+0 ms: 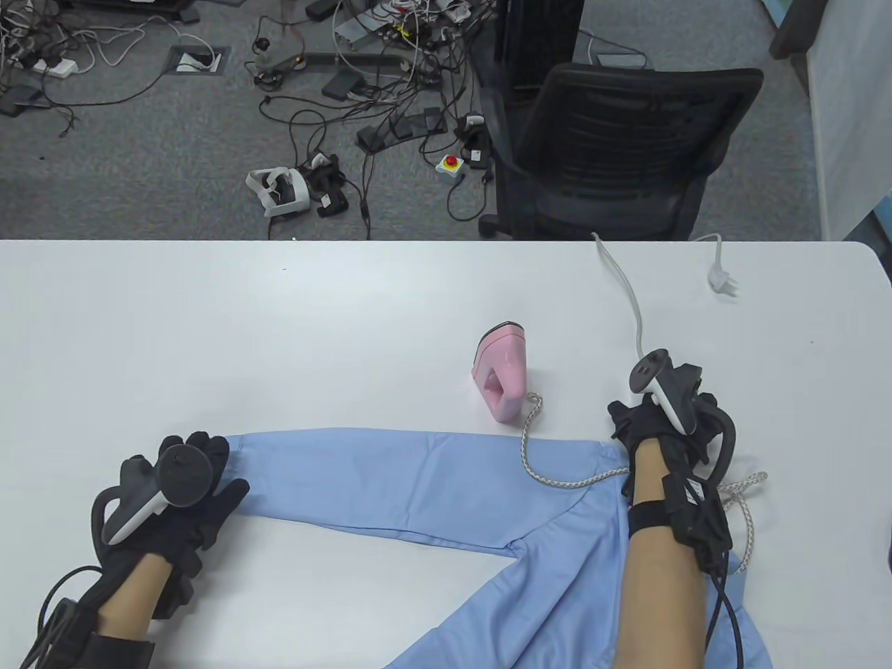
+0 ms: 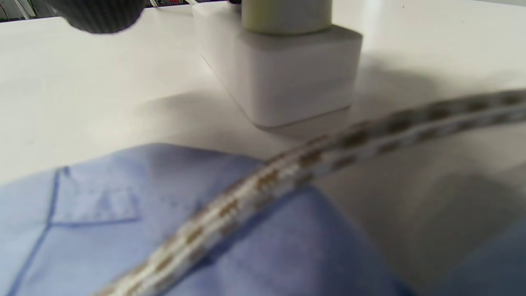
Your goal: Iron long-sleeve shirt with electric iron on table
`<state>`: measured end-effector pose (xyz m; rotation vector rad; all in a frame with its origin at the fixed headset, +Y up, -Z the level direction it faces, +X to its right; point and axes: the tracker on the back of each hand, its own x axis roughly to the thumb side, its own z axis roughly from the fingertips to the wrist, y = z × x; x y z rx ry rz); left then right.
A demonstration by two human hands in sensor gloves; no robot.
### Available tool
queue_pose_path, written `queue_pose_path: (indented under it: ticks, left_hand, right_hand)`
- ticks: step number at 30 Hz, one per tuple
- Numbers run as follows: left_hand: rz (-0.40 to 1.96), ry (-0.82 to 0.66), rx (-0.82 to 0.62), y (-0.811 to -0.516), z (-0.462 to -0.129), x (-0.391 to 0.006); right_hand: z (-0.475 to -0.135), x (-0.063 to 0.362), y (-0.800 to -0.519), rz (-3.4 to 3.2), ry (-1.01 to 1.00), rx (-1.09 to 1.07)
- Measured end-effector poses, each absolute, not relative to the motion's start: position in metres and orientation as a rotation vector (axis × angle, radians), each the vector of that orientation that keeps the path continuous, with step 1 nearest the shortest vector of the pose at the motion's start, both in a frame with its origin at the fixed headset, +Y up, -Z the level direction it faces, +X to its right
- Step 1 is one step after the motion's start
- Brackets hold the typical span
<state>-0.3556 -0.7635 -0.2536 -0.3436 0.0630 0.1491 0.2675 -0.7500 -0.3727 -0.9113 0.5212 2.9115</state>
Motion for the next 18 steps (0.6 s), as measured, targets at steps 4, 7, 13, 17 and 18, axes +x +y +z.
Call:
queue_pose_path:
  ticks: [4,7,13,17,18]
  left_hand:
    - [0.153,0.070,-0.383,-0.768,-0.255,-0.358]
    - [0.149,0.070,-0.387,-0.768,-0.254,-0.358]
    - [0.150,0.066,-0.369,-0.767,-0.256,-0.357]
    - [0.172,0.058,-0.384,-0.769,-0.256,-0.356]
    - [0.180,0.054,-0.385,-0.769,-0.256,-0.355]
  right_hand:
    - [-0.378,0.266,-0.754,2.926,0.525,-0.917]
    - [-0.382,0.269,-0.752,2.870,0.512,-0.904]
    - [-0.390,0.264,-0.752,2.949,0.482,-0.894]
    - [-0.391,0.268,-0.751,2.896,0.490,-0.903]
    - [-0.392,0.268,-0.753,2.890,0.489,-0.896]
